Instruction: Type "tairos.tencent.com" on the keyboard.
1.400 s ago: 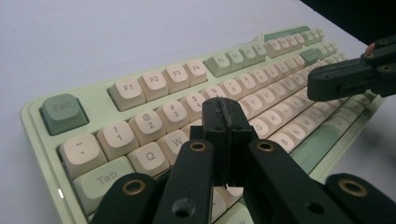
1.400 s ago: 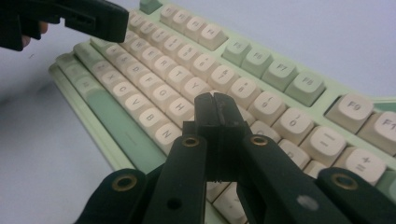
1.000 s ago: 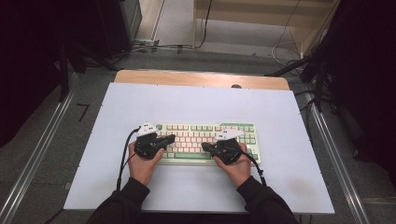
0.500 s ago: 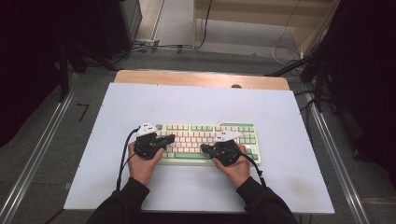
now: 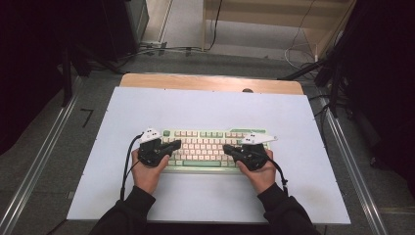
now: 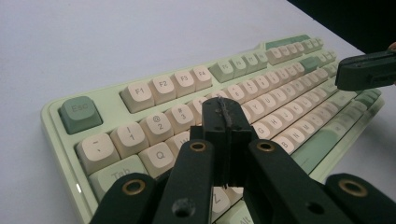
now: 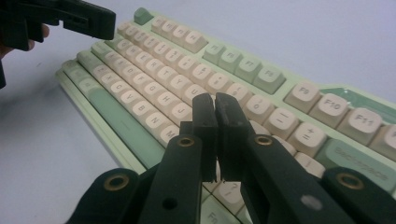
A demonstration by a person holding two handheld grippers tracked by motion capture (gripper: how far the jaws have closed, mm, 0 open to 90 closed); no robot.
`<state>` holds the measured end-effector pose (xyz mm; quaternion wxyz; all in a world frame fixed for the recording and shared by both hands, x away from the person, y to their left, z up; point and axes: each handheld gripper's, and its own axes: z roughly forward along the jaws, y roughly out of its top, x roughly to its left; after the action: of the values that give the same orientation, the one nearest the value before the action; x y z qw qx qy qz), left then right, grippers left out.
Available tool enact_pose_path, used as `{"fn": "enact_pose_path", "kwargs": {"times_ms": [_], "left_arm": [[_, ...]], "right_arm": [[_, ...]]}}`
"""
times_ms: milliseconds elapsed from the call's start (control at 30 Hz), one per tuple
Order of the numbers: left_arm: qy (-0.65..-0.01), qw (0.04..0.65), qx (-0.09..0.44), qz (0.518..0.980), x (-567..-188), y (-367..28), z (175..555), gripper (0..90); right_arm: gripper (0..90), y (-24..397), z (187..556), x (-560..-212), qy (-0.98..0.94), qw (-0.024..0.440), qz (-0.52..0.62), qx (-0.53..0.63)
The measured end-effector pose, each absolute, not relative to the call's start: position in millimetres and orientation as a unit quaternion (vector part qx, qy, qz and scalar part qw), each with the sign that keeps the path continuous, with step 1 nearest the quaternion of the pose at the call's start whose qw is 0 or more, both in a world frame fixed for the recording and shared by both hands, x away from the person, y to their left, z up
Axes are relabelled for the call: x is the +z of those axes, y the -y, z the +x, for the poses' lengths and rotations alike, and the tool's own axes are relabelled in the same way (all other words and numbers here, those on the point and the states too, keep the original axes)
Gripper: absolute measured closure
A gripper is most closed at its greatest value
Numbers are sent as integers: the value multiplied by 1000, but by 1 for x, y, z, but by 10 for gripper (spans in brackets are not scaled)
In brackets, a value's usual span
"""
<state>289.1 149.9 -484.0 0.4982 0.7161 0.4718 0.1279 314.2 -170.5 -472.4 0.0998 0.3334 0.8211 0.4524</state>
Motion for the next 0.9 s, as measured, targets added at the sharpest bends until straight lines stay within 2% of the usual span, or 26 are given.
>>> {"fn": "enact_pose_path", "kwargs": {"times_ms": [233,467,733,900], "left_arm": [[-471,503,133,712,-481,-155,285,900],[-473,511,144,703,-479,-163,280,893],[-484,518,155,688,-477,-171,274,700],[-491,519,156,682,-476,-177,270,623]], "right_arm": [[800,187,313,-469,-812,105,344,461],[672,211,310,-467,-797,112,363,470],[522,233,308,-466,-789,120,372,474],[469,244,305,-466,-785,129,376,475]]}}
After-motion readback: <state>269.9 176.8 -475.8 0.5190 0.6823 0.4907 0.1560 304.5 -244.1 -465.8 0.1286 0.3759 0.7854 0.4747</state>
